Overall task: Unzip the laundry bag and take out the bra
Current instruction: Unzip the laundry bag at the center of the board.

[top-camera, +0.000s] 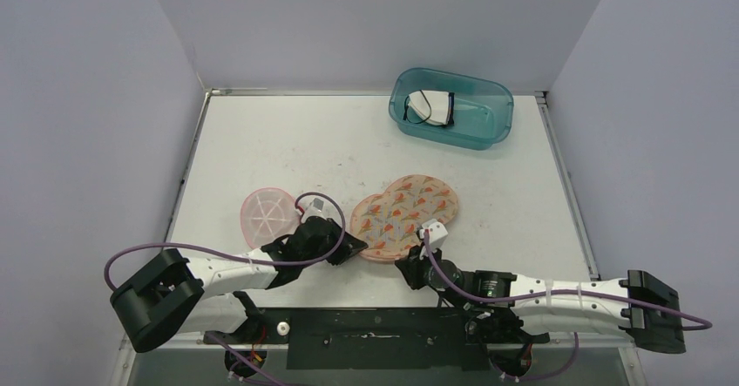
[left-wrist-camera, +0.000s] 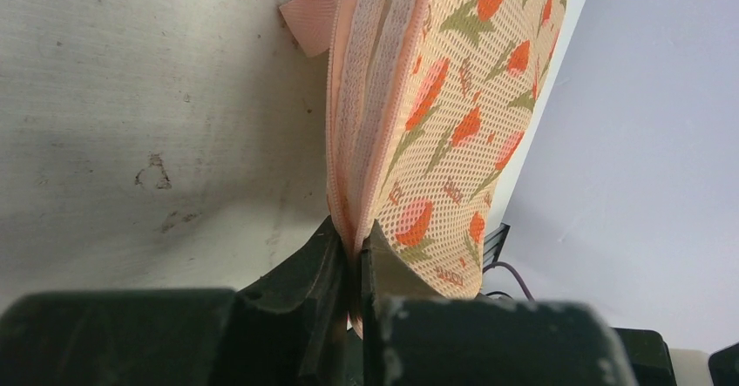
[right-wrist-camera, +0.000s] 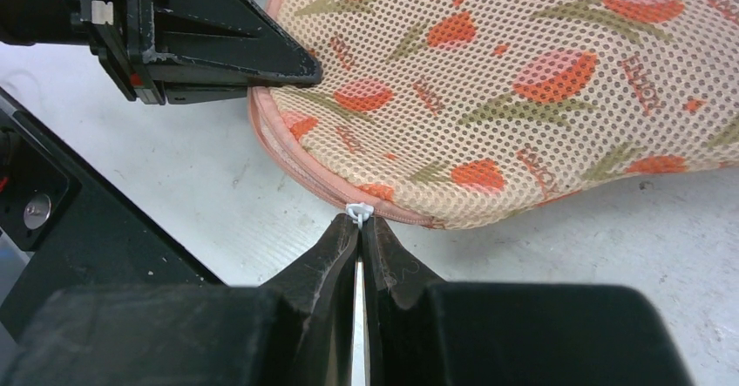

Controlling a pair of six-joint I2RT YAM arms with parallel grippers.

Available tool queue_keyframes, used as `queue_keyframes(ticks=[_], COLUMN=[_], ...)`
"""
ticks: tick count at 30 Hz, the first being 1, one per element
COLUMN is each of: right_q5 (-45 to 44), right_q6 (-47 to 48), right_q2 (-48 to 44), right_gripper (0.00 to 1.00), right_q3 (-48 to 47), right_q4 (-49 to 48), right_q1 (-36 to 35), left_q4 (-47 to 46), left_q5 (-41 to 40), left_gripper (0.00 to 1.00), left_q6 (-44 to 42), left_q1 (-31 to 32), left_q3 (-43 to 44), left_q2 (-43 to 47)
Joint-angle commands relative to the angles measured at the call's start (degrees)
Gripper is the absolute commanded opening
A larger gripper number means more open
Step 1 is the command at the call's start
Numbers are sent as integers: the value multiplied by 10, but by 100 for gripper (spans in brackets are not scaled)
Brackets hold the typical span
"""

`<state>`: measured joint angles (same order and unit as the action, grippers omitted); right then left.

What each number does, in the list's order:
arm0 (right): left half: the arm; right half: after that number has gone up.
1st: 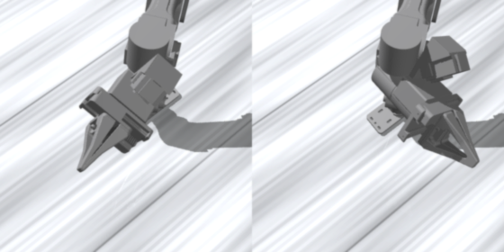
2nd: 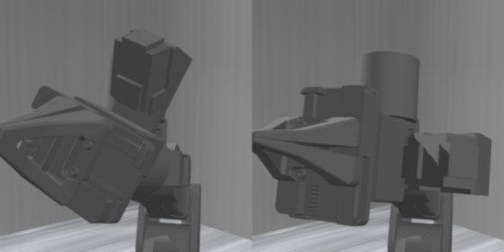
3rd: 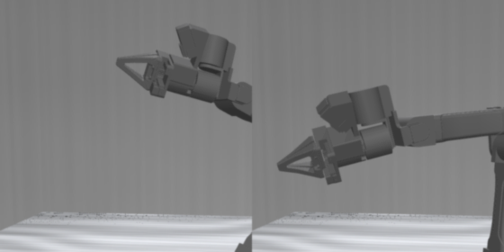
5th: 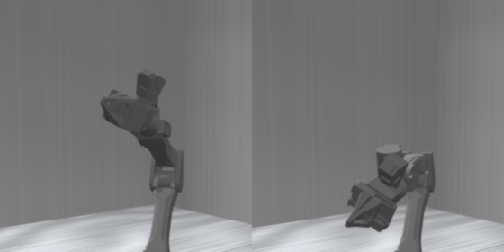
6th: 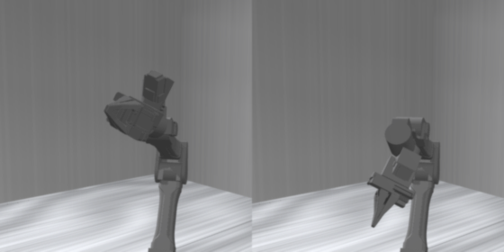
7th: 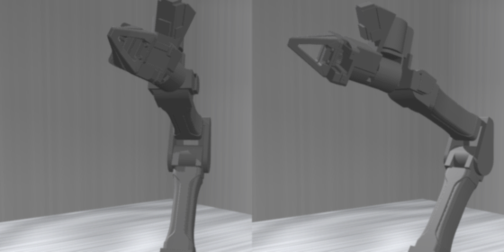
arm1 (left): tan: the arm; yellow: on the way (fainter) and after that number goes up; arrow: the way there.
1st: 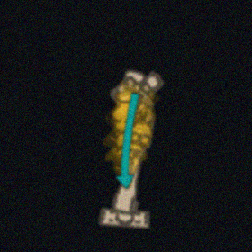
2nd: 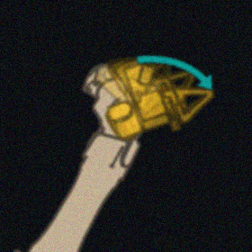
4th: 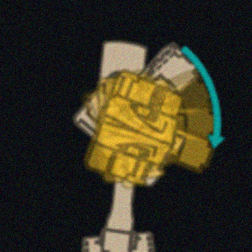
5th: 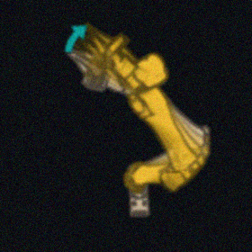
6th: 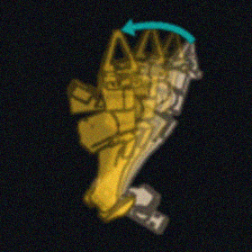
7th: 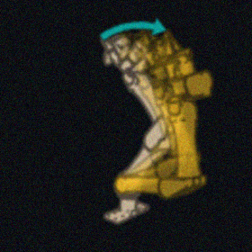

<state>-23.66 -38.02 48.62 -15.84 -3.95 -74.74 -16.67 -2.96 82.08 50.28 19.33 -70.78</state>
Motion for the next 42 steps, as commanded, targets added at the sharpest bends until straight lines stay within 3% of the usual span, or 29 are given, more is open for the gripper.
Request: queue_keyframes(ticks=[1,16,28,30,34,36,39,42], right_q5=[-48,-84,-52,-29,-13,-4,-6,-33], right_q6=[-15,-45,-44,-42,-54,-66,-90,-130], right_q2=[-17,-4,-4,-14,-33,-48,-84,-115], right_gripper=[5,5,6,15,57,72,87,94], right_q3=[4,7,21,26,10,6,5,8], right_q4=[22,65,21,-2,-2,-8,-11,-1], right_q1=[-2,0,2,2,1,2,2,6], left_q4=[-5,7,-13,-13,-15,-20,-22,-23], left_q5=[-15,-21,-18,-20,-30,-35,-48,-72], left_gripper=[0,0,0,0,0,0,0,0], left_q6=[-10,-10,-5,-4,2,6,14,32], left_q1=[0,0,0,1,7,8,9,13], left_q3=[13,10,4,9,17,18,16,3], left_q2=[10,18,16,16,15,16,19,29])
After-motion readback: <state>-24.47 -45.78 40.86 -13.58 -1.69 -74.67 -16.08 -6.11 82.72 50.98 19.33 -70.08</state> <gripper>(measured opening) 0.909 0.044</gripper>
